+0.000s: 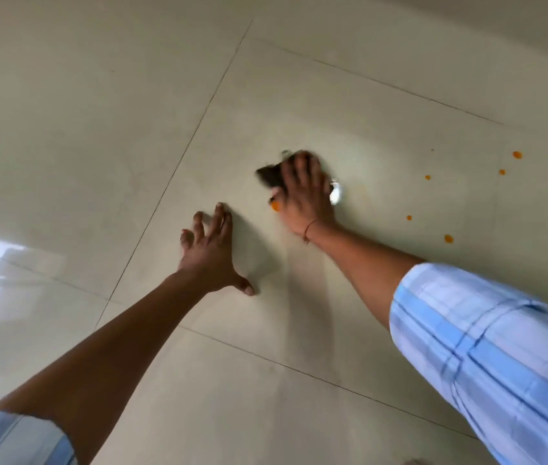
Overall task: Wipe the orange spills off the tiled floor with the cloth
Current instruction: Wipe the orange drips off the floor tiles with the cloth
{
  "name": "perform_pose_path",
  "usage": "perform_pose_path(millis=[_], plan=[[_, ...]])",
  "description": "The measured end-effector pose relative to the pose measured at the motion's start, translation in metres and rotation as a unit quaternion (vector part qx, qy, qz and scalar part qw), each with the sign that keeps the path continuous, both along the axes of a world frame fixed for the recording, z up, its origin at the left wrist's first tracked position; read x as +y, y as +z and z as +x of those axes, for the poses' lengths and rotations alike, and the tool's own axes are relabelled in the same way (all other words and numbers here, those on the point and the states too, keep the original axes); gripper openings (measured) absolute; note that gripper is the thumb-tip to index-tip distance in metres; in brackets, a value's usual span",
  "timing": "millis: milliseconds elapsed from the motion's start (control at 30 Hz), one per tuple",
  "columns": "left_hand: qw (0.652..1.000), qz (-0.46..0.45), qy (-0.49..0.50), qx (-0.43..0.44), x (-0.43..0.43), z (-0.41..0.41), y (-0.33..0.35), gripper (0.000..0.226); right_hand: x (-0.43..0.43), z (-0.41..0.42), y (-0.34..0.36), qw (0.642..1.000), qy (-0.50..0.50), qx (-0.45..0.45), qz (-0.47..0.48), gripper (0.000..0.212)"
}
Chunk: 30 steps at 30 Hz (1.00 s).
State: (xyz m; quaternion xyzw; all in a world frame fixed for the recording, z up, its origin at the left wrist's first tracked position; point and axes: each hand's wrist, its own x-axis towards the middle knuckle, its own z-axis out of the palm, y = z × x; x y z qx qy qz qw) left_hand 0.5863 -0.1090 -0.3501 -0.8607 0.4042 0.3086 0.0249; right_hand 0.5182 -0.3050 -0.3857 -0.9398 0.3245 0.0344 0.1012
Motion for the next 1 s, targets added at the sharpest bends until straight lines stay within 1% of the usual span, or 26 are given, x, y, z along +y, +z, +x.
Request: perform_pose_path(millis=[67, 133, 167, 200, 233, 300, 333, 367, 400, 433, 500, 533, 567, 600, 667, 700, 733, 767, 833, 900, 933, 967, 1000], plan=[[1.0, -0.001, 0.02, 0.02, 0.002, -0.002, 0.003, 0.161, 0.055, -0.023, 0.008, 0.995, 0.101, 0.013, 0.011, 0.062], [0.999, -0.009, 0.03, 0.031, 0.003, -0.004, 0.005, 0.161, 0.074, -0.08, 0.012, 0.99, 0.139, 0.011, 0.027, 0.062], [0.999, -0.011, 0.033, 0.034, 0.004, -0.003, 0.006, 0.161, 0.064, -0.1, 0.013, 0.989, 0.148, 0.007, 0.028, 0.062], [0.999, -0.015, 0.035, 0.036, 0.004, -0.004, 0.005, 0.162, 0.047, -0.108, 0.01, 0.991, 0.136, 0.004, 0.019, 0.063], [0.999, -0.021, 0.035, 0.035, 0.004, -0.004, 0.003, 0.162, 0.031, -0.1, 0.011, 0.995, 0.103, 0.014, 0.011, 0.064], [0.998, -0.023, 0.035, 0.039, 0.005, -0.003, 0.0, 0.162, 0.013, -0.047, 0.009, 1.0, 0.002, 0.01, 0.003, 0.065], [0.998, -0.029, 0.038, 0.037, 0.005, -0.002, -0.002, 0.162, 0.02, -0.019, 0.011, 1.0, -0.02, 0.011, 0.012, 0.065], [0.998, -0.036, 0.04, 0.033, 0.005, -0.002, -0.004, 0.161, 0.035, -0.002, 0.009, 1.0, -0.009, 0.003, 0.01, 0.066], [0.998, -0.04, 0.043, 0.034, 0.005, -0.001, -0.003, 0.16, 0.055, -0.003, 0.006, 1.0, 0.027, -0.005, 0.001, 0.065], [0.997, -0.04, 0.047, 0.041, 0.007, -0.002, -0.002, 0.159, 0.076, -0.022, 0.004, 0.997, 0.083, 0.0, 0.003, 0.064], [0.997, -0.047, 0.047, 0.048, 0.01, -0.002, -0.002, 0.159, 0.1, -0.094, 0.01, 0.985, 0.17, 0.005, 0.025, 0.065], [0.997, -0.042, 0.041, 0.051, 0.009, -0.001, -0.002, 0.16, 0.095, -0.119, 0.013, 0.983, 0.181, -0.001, 0.029, 0.066], [0.997, -0.032, 0.034, 0.054, 0.008, 0.0, 0.0, 0.16, 0.082, -0.129, 0.011, 0.984, 0.178, -0.004, 0.023, 0.066], [0.998, -0.021, 0.023, 0.056, 0.007, 0.002, 0.002, 0.161, 0.068, -0.123, 0.009, 0.989, 0.15, 0.009, 0.013, 0.066], [0.998, 0.0, -0.006, 0.064, 0.007, 0.007, 0.003, 0.158, 0.047, -0.078, 0.01, 0.999, 0.041, 0.023, 0.007, 0.066], [0.997, 0.003, -0.015, 0.07, 0.007, 0.011, 0.004, 0.156, 0.052, -0.056, 0.01, 1.0, 0.012, 0.026, 0.007, 0.067], [0.997, -0.003, -0.019, 0.077, 0.008, 0.016, 0.005, 0.153, 0.066, -0.044, 0.009, 1.0, 0.022, 0.014, 0.004, 0.068], [0.996, -0.018, -0.018, 0.089, 0.011, 0.021, 0.006, 0.148, 0.089, -0.046, 0.008, 0.998, 0.059, 0.005, -0.005, 0.069], [0.993, -0.062, -0.009, 0.101, 0.025, 0.029, 0.006, 0.136, 0.133, -0.088, 0.01, 0.985, 0.175, 0.013, 0.007, 0.069], [0.994, -0.078, -0.002, 0.079, 0.049, 0.029, 0.008, 0.129, 0.137, -0.142, 0.015, 0.969, 0.243, 0.02, 0.03, 0.07], [0.995, -0.075, 0.009, 0.059, 0.065, 0.026, 0.009, 0.129, 0.126, -0.155, 0.015, 0.966, 0.259, 0.017, 0.018, 0.071], [0.996, -0.078, 0.03, 0.04, 0.081, 0.019, 0.008, 0.13, 0.113, -0.156, 0.013, 0.969, 0.247, 0.025, 0.002, 0.071], [0.994, -0.083, 0.061, 0.023, 0.098, 0.012, 0.007, 0.133, 0.103, -0.146, 0.012, 0.977, 0.212, 0.036, -0.006, 0.07]])
